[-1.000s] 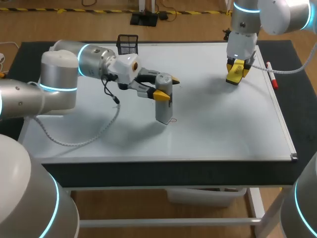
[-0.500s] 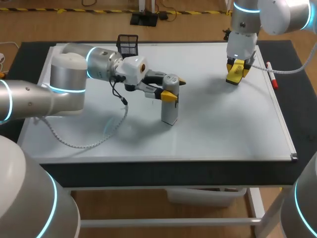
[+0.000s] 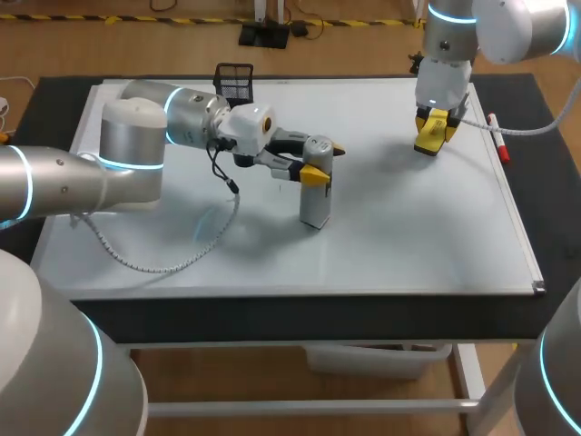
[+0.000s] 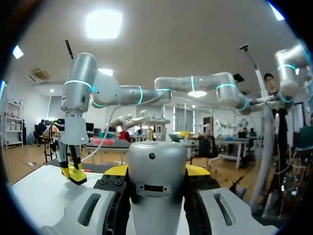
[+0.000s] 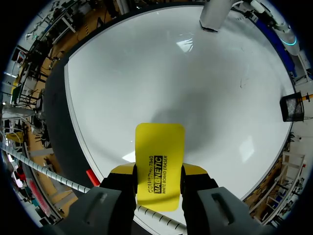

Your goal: Pick up the inspection probe, press it on each red-marked spot on the whiteboard one by one, put down the probe, pick up the eraser, and wipe off all the red marks.

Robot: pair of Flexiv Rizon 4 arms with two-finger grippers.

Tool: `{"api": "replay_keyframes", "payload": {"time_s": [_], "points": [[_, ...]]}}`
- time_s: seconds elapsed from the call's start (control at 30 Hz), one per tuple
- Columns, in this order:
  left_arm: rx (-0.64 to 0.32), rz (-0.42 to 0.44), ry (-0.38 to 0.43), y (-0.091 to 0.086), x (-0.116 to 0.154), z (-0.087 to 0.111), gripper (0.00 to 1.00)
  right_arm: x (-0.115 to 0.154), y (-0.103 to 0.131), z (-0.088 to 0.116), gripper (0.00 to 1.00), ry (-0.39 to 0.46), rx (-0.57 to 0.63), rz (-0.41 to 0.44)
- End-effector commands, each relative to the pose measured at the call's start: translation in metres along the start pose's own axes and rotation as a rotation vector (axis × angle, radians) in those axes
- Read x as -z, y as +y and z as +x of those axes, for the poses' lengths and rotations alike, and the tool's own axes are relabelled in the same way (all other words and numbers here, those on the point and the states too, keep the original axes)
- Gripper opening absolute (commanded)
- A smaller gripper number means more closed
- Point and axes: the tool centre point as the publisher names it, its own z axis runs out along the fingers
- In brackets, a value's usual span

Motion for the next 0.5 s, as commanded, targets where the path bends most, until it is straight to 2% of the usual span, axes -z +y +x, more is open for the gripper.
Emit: {"api": "replay_keyframes", "payload": {"time_s": [0.03, 0.5], "points": [[0.003, 0.001, 0.002, 0.0026, 0.0009, -0.0031, 0.00, 0.0008, -0.0010, -0.0001, 0.00, 0.004, 0.002, 0.000], [-0.010, -0.054, -0.011, 0.0087, 0.0066, -0.0034, 0.00, 0.0008, -0.0010, -0.0001, 0.00, 0.004, 0.002, 0.000]]}}
